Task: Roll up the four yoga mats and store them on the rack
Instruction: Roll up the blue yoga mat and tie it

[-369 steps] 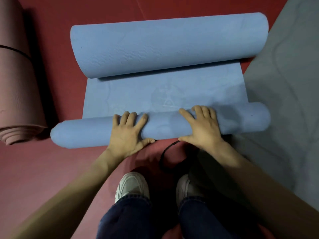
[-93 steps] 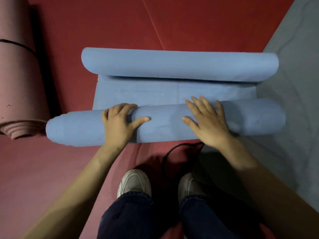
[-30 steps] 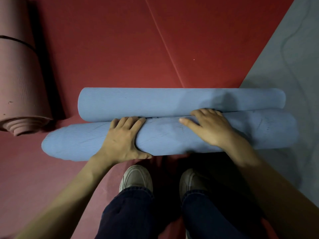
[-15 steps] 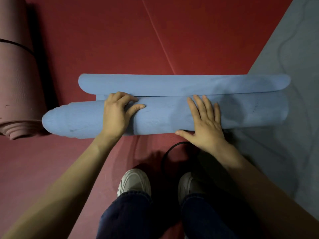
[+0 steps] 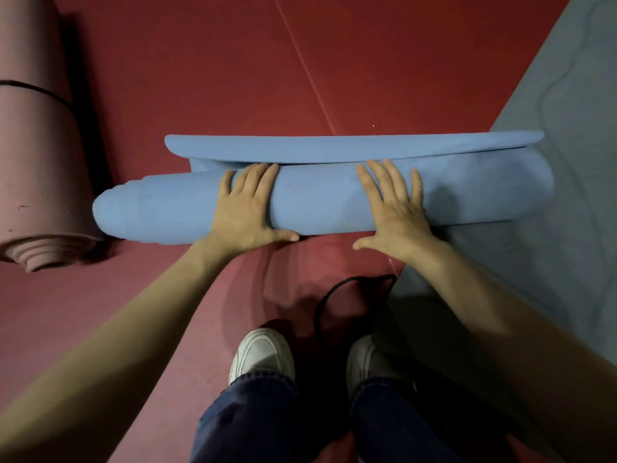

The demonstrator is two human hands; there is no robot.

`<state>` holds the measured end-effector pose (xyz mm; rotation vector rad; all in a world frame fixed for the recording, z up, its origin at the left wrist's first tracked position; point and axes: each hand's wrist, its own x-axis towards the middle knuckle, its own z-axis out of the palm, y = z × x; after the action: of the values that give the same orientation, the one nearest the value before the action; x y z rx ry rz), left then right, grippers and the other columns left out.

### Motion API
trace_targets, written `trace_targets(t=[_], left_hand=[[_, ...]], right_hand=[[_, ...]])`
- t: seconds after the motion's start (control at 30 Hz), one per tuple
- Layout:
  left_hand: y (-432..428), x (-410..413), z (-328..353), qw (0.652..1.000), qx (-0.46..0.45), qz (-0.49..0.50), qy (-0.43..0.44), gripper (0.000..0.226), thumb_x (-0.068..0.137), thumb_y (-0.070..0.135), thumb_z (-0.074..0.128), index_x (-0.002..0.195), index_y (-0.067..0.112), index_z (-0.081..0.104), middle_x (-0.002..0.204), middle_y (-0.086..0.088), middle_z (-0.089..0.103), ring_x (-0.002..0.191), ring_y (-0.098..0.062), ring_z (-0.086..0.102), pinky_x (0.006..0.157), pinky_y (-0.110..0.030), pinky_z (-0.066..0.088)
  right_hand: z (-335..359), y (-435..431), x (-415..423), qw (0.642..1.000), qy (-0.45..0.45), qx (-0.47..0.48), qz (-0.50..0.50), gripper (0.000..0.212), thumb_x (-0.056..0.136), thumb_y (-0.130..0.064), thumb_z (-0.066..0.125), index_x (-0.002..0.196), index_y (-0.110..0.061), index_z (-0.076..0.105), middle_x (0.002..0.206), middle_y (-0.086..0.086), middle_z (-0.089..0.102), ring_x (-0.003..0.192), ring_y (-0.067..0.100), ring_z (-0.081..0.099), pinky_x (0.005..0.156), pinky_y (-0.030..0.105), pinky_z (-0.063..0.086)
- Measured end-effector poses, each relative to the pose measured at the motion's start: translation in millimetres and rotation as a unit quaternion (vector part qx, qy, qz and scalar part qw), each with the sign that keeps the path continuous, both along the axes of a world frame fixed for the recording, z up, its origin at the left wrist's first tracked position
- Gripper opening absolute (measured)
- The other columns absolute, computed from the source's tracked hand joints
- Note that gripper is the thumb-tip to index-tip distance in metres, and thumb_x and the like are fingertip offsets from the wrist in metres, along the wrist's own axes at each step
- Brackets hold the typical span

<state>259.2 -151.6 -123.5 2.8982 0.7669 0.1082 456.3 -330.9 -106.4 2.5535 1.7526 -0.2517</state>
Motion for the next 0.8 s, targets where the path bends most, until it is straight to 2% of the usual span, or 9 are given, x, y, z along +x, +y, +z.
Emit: trace_targets(t=[0.1,0.2,0.27,0.37,0.57,0.67,0.8], left_hand=[[18,10,10,0.999,-0.036,-0.005,-0.013,0.123,0.05,0.09,0.044,0.14,0.007,0.043,0.135,-0.014,0.048,0.125,-0.035,0.044,0.107,-0.051,0.026],[15,4,6,0.998,0.016,-0.035,-0.047,0.113,0.059,0.087,0.049,0.137,0.006,0.047,0.129,-0.018,0.05,0.116,-0.036,0.046,0.103,-0.049,0.03],[7,0,-3,0.997,0.071,-0.034,-0.01,0.119,0.057,0.085,0.056,0.141,0.003,0.038,0.133,-0.022,0.047,0.121,-0.038,0.042,0.105,-0.054,0.028],[3,10,-5,0.996,0.084,0.004,0.037,0.123,0.047,0.072,0.076,0.141,0.005,0.032,0.135,-0.027,0.043,0.125,-0.043,0.041,0.103,-0.063,0.028],[16,18,6,0.997,0.062,0.006,0.042,0.11,0.051,0.077,0.065,0.132,0.006,0.044,0.124,-0.02,0.053,0.111,-0.039,0.05,0.095,-0.056,0.034],[11,16,6,0.998,0.064,0.014,0.023,0.107,0.049,0.074,0.07,0.13,0.008,0.047,0.122,-0.018,0.054,0.107,-0.037,0.052,0.092,-0.053,0.035],[-11,-2,2,0.998,0.055,0.023,0.004,0.104,0.052,0.077,0.062,0.129,0.009,0.05,0.122,-0.018,0.055,0.107,-0.036,0.053,0.091,-0.051,0.035]], right_hand=[[2,14,0,0.999,-0.022,-0.021,-0.019,0.134,0.056,-0.054,0.083,0.151,-0.02,-0.005,0.158,0.005,-0.001,0.145,0.026,-0.005,0.111,0.053,-0.012],[5,26,7,0.998,-0.034,-0.042,-0.029,0.134,0.055,-0.053,0.084,0.151,-0.021,-0.005,0.156,0.006,0.0,0.144,0.027,-0.002,0.112,0.053,-0.009],[3,29,9,0.997,-0.039,-0.053,-0.029,0.134,0.055,-0.052,0.084,0.151,-0.021,-0.005,0.156,0.008,0.0,0.144,0.027,-0.001,0.113,0.054,-0.007],[2,32,12,0.997,-0.051,-0.044,-0.024,0.134,0.053,-0.051,0.086,0.151,-0.02,0.001,0.154,0.01,0.008,0.143,0.028,0.006,0.113,0.055,-0.003],[13,43,22,0.997,-0.065,-0.034,0.006,0.118,0.052,-0.046,0.085,0.147,-0.02,0.02,0.144,0.006,0.026,0.129,0.025,0.029,0.109,0.053,0.014],[16,40,19,0.997,-0.064,-0.033,0.01,0.112,0.052,-0.042,0.085,0.145,-0.02,0.025,0.14,0.005,0.03,0.123,0.025,0.033,0.107,0.053,0.018],[9,20,12,0.995,-0.096,0.021,0.03,0.113,0.035,-0.039,0.088,0.136,-0.016,0.041,0.127,0.008,0.044,0.107,0.027,0.042,0.096,0.051,0.029]])
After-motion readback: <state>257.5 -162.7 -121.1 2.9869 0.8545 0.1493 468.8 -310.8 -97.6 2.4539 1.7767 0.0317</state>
